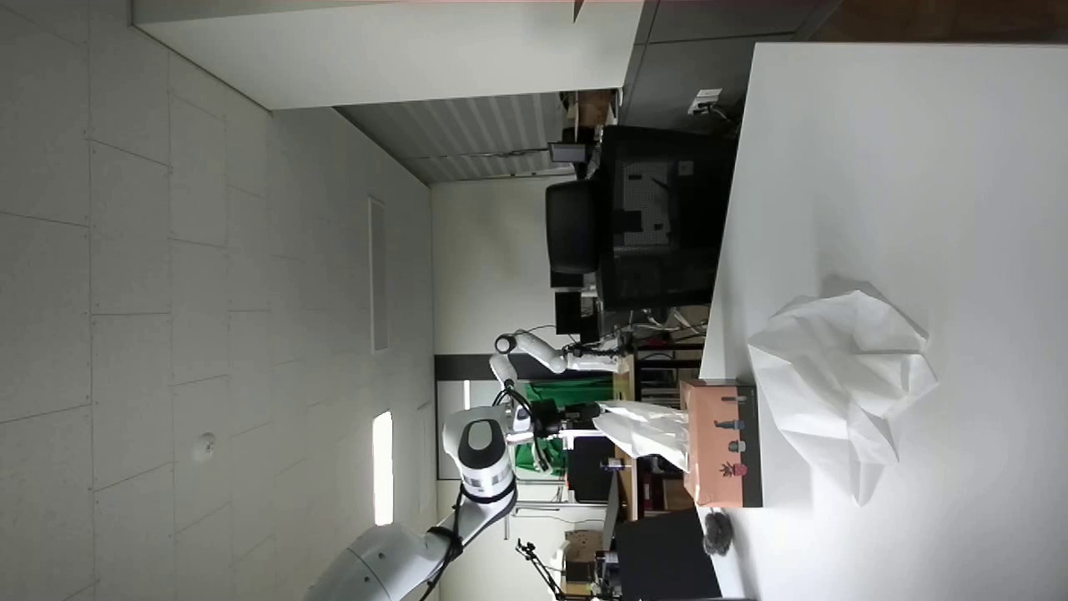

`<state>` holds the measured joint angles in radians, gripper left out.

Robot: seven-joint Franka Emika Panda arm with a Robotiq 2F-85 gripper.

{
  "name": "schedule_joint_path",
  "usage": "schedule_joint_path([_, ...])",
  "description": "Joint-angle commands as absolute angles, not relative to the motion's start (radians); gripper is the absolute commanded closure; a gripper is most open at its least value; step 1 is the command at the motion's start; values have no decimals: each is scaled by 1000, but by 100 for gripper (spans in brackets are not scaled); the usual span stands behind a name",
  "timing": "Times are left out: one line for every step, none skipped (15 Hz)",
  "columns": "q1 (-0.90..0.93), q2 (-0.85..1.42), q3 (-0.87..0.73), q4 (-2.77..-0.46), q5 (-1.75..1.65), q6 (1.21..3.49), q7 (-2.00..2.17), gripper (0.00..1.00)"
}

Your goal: Remove a tissue from the box and put it on the table

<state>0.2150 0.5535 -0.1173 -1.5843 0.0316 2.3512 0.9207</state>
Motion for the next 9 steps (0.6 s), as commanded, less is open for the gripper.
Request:
schedule_joint_path([181, 479, -133, -1573, -21, 2278, 929, 100])
schedule_joint_path([173, 467, -141, -1566, -40, 2266, 935, 100])
schedule_joint_path([165, 459, -153, -1557, -64, 2254, 943, 100])
schedule_joint_path([155, 455, -164, -1545, -86, 2233, 947, 100])
schedule_joint_path([145, 453, -173, -1531, -107, 2211, 951, 100])
schedule_joint_path([131, 459, -184, -1512, -122, 2176, 952, 100])
schedule_joint_path([120, 466, -194, -1495, -142, 2146, 957, 100])
schedule_joint_path([108, 478, -208, -1474, -164, 2109, 961, 100])
schedule_joint_path([96, 489, -220, -1456, -187, 2072, 966, 100])
